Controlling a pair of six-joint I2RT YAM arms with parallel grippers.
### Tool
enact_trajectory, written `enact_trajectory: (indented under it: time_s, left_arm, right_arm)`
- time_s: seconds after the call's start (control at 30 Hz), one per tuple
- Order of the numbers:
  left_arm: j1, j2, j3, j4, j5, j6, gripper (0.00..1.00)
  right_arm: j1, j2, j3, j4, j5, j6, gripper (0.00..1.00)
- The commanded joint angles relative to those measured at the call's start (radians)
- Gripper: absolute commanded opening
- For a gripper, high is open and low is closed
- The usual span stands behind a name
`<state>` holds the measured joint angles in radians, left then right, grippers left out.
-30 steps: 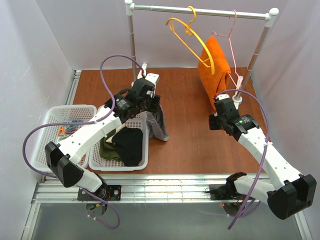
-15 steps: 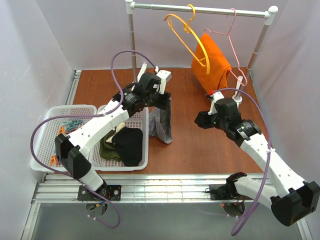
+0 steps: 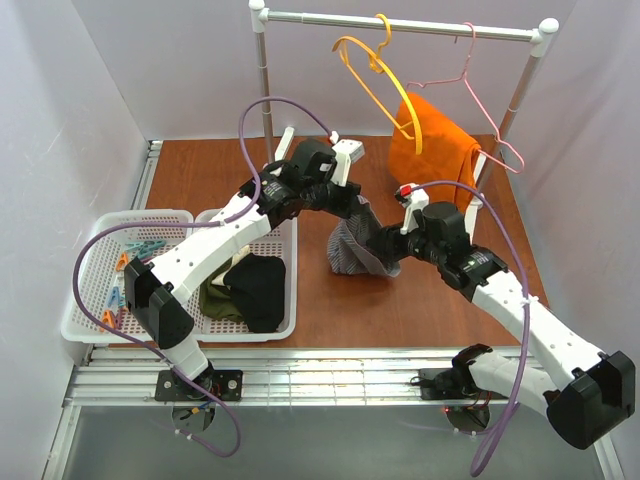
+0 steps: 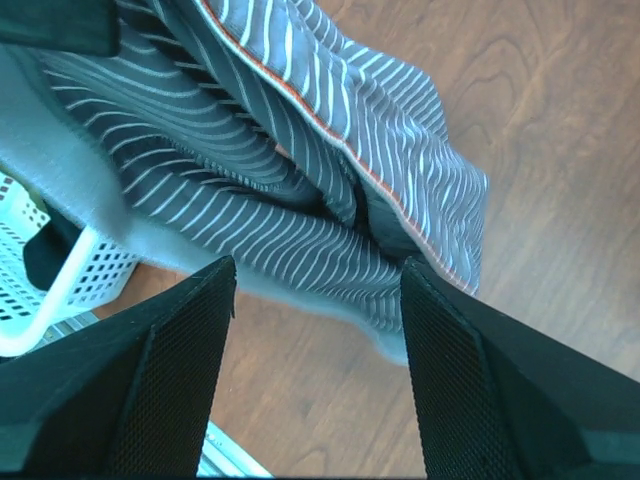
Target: Clip the underwear to the hanger
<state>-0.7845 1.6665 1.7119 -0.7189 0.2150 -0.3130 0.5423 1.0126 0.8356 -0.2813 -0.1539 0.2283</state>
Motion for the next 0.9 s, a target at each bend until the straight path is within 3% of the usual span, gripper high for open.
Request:
enact_trajectory:
  time_s: [0.0, 0.23, 0.4, 0.57, 0.73, 0.87]
  left_arm:
    - [-0.015, -0.01, 0.037, 0.01, 0.052, -0.018, 0.0]
    - [-0.022, -0.017, 0.035, 0.009, 0.073, -0.021, 0.0]
    - [-0.022, -0.031, 0.026, 0.007, 0.092, -0.015, 0.0]
    - [-0.022, -0.039, 0.014, 0.013, 0.098, -0.003, 0.0]
    - [-0.022, -0.06, -0.017, 0.045, 0.112, -0.003, 0.0]
    - [-0.022, -0.074, -0.063, 0.078, 0.113, 0.015, 0.0]
  right_arm:
    - [0.018, 0.012, -0.044, 0.083, 0.026, -0.009, 0.58]
    - [0.021, 0.032, -0.104, 0.126, 0.123, -0.056, 0.58]
    - [0.019, 0.056, -0.124, 0.149, 0.109, -0.073, 0.54]
    - [0.024, 0.075, -0.131, 0.159, 0.102, -0.075, 0.32]
    - [0.028, 0.092, -0.156, 0.159, 0.114, -0.086, 0.24]
    - [0.03, 0.072, -0.156, 0.13, 0.149, -0.092, 0.02]
